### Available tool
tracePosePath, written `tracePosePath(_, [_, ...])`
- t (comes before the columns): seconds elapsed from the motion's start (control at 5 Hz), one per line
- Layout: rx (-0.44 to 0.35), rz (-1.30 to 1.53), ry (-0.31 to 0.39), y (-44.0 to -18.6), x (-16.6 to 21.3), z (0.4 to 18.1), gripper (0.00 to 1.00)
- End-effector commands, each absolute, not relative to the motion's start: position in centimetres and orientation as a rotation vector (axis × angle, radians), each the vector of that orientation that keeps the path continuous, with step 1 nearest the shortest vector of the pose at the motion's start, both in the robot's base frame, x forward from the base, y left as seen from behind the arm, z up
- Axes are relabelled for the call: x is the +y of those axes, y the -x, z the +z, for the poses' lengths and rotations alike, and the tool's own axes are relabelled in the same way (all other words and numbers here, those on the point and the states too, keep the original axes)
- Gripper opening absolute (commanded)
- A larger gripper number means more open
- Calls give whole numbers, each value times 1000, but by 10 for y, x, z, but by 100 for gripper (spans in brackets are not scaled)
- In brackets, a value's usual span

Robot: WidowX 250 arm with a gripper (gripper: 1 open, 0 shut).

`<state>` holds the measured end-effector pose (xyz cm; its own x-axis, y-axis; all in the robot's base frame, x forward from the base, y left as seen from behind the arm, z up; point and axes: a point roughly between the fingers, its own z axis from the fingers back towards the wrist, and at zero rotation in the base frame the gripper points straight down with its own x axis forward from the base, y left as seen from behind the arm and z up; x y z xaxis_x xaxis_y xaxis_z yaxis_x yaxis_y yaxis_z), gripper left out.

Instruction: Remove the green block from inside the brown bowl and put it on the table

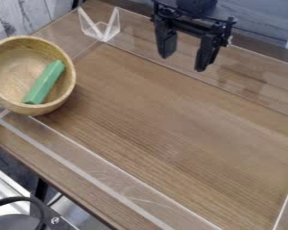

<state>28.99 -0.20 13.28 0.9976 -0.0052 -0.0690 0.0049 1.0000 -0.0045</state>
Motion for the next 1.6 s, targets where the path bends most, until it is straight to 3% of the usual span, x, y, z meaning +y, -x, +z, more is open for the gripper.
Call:
tracePosePath(0.0, [88,5,-17,-281,0,120,100])
tracePosePath(0.4, [44,212,-67,-237,79,116,100])
tracePosePath(0.8, [111,189,-109,-228,171,103,100])
tracePosePath(1.2, [84,201,-114,-220,203,94,100])
tracePosePath(1.4, [78,208,-70,-220,206,85,100])
